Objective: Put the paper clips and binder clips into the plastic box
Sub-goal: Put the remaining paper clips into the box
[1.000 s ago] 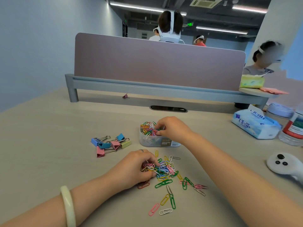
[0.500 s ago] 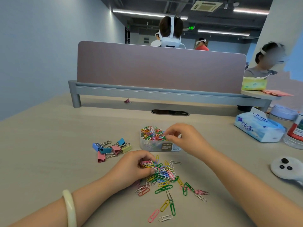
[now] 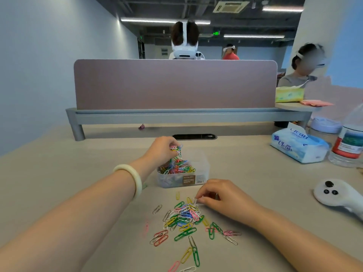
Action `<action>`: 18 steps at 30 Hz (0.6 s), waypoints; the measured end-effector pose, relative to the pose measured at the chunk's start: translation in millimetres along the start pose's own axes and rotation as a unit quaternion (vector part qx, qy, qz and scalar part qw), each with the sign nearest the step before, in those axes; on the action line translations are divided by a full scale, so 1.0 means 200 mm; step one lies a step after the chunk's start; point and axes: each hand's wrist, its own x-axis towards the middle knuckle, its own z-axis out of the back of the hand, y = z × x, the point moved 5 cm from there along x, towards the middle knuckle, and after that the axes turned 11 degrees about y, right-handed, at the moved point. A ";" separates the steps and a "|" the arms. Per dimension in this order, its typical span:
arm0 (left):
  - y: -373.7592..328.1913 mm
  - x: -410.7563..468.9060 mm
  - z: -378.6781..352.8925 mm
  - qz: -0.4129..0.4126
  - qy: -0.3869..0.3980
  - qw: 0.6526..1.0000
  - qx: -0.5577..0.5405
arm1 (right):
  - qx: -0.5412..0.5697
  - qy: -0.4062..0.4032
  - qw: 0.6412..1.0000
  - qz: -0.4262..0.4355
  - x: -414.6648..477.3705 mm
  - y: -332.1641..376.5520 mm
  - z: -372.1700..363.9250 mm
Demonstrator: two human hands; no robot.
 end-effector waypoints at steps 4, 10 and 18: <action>0.04 0.09 -0.07 0.020 0.050 0.998 0.032 | 0.000 -0.003 1.000 0.000 -0.02 -0.02 0.00; 0.02 0.08 -0.05 -0.023 0.069 0.997 0.019 | 0.002 -0.012 1.000 0.002 -0.02 -0.01 -0.02; -0.04 -0.02 -0.02 -0.085 0.144 0.985 0.040 | -0.012 -0.017 1.000 -0.017 -0.05 -0.01 -0.04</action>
